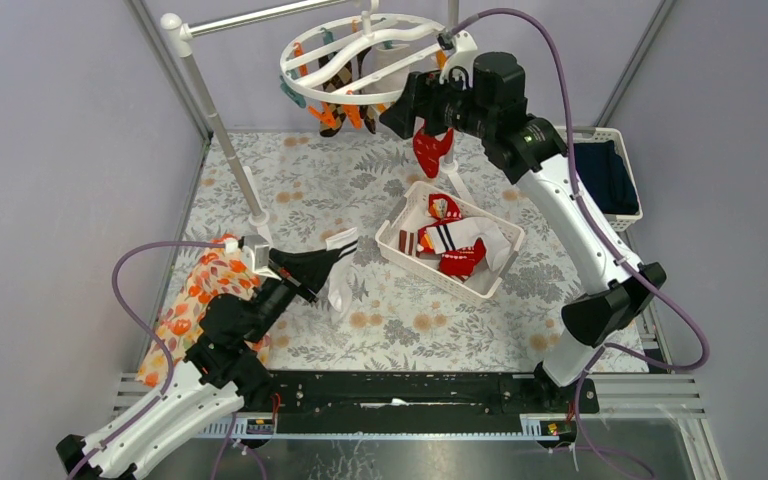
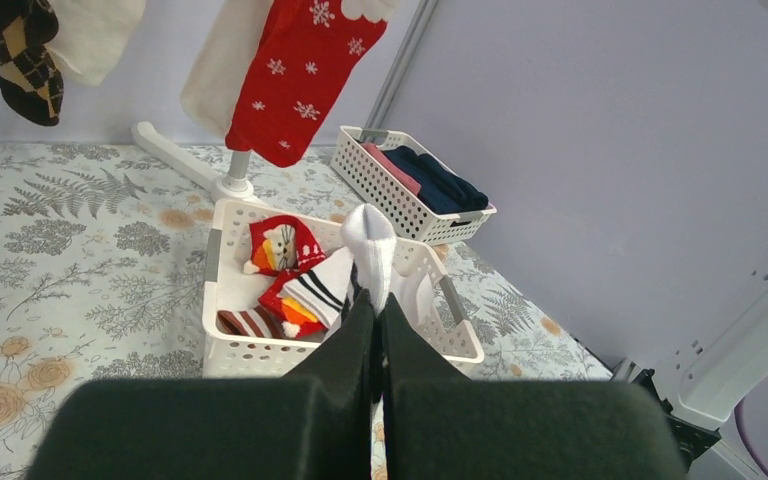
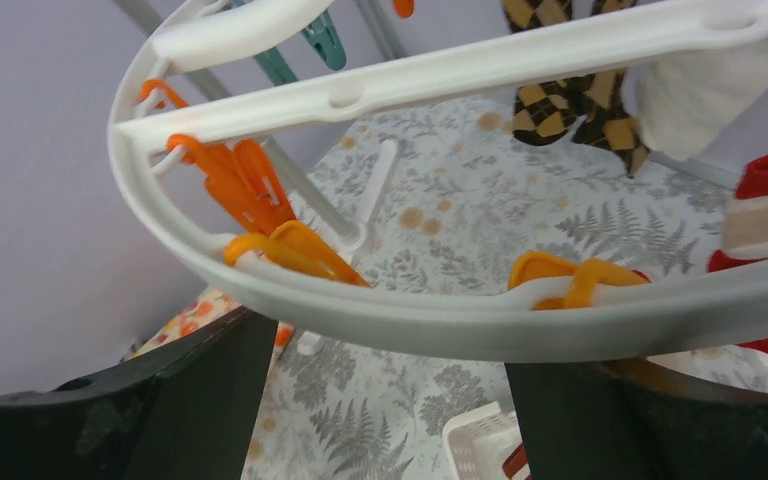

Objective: Clip the socks to the hanger
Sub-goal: Rotate the hanger at the clothesline.

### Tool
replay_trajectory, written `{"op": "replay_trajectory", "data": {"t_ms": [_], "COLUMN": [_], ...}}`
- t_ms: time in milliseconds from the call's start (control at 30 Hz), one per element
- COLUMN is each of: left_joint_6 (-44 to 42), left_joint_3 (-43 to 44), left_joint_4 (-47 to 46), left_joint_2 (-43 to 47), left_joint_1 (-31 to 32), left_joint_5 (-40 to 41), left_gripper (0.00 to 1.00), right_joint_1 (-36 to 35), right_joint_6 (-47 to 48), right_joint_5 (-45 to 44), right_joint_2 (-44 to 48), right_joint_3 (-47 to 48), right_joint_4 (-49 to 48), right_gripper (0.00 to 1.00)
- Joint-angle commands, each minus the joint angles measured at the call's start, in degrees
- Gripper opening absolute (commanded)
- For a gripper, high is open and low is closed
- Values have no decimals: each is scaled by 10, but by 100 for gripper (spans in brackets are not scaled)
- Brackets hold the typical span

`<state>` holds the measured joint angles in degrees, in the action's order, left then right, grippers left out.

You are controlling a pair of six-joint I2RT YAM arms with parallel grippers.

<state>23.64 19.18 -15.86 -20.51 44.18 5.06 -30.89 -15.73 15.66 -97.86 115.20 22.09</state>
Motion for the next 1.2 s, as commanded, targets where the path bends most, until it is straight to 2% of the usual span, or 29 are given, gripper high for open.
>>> {"op": "replay_trajectory", "data": {"t_ms": [0, 133, 267, 500, 600, 733, 967, 1167], "left_joint_6": [5, 9, 10, 5, 6, 8, 10, 15], "left_joint_3": [18, 19, 23, 35, 39, 40, 49, 60], "left_joint_4": [-15, -10, -2, 19, 26, 26, 10, -2], "left_joint_2": [5, 8, 8, 3, 0, -7, -44, -71], "left_joint_1": [-4, -4, -4, -5, -4, -4, -4, -4], "left_joint_5": [-8, -9, -8, -11, -13, -15, -25, -33], "left_gripper": [0, 0, 0, 0, 0, 0, 0, 0], "right_joint_1": [23, 29, 29, 29, 29, 29, 29, 27], "right_joint_6": [11, 17, 86, 351, 497, 633, 883, 938], "right_joint_5": [166, 294, 346, 364, 369, 324, 213, 216], "right_joint_2": [39, 54, 67, 81, 78, 76, 47, -4], "right_joint_3": [-32, -51, -39, 38, 83, 138, 194, 256], "right_joint_4": [-9, -21, 24, 236, 346, 447, 411, 362], "right_gripper": [90, 92, 93, 95, 96, 98, 92, 81]}}
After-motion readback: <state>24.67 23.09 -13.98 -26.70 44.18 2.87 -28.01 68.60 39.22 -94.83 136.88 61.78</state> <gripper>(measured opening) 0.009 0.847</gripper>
